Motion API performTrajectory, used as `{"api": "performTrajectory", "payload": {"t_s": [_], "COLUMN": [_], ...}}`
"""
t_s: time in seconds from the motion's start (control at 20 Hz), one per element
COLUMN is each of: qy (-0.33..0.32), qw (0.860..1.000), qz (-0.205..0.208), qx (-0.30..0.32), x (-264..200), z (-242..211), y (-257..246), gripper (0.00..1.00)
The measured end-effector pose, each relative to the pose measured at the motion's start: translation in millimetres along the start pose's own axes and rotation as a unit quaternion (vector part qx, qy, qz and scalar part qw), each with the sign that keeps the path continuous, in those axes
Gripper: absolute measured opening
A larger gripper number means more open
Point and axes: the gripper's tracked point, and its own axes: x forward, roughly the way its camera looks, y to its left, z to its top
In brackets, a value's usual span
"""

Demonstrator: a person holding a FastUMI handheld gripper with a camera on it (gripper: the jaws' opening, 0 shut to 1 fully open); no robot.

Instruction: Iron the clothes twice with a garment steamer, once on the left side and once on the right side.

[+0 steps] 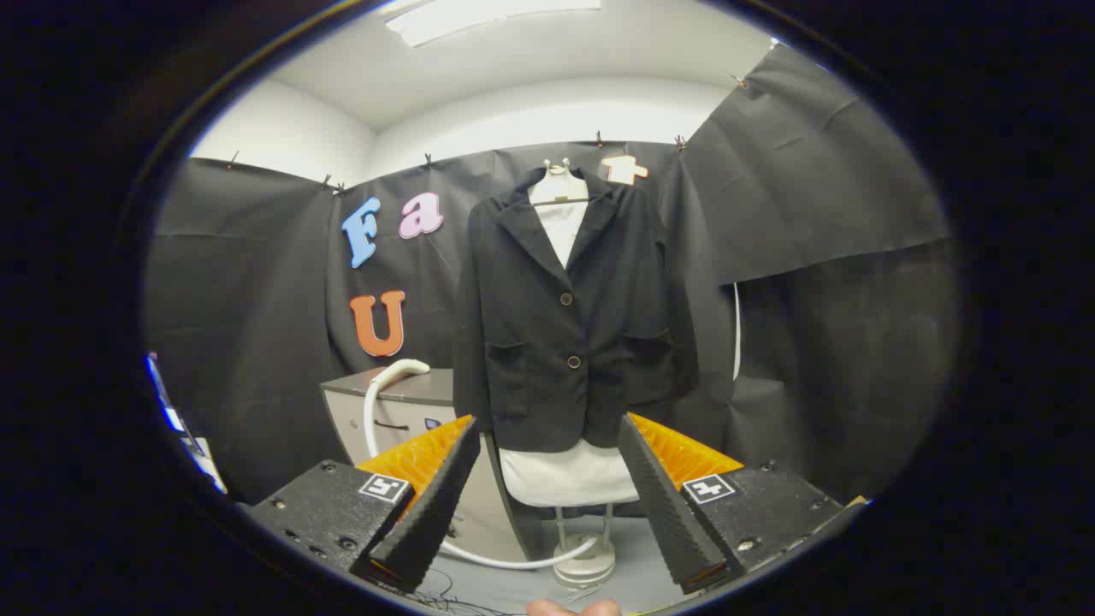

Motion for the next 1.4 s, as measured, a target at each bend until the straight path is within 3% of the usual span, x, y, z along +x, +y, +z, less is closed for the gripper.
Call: {"api": "performTrajectory", "payload": {"t_s": [0.9,1.4], "qy": [0.008,0.026], "qw": [1.0,1.0], "qz": [-0.001,0.012], "qx": [0.0,-0.002], "x": [-6,19], "z": [5,-1], "y": [17,75], "gripper": [1.0,1.0]}}
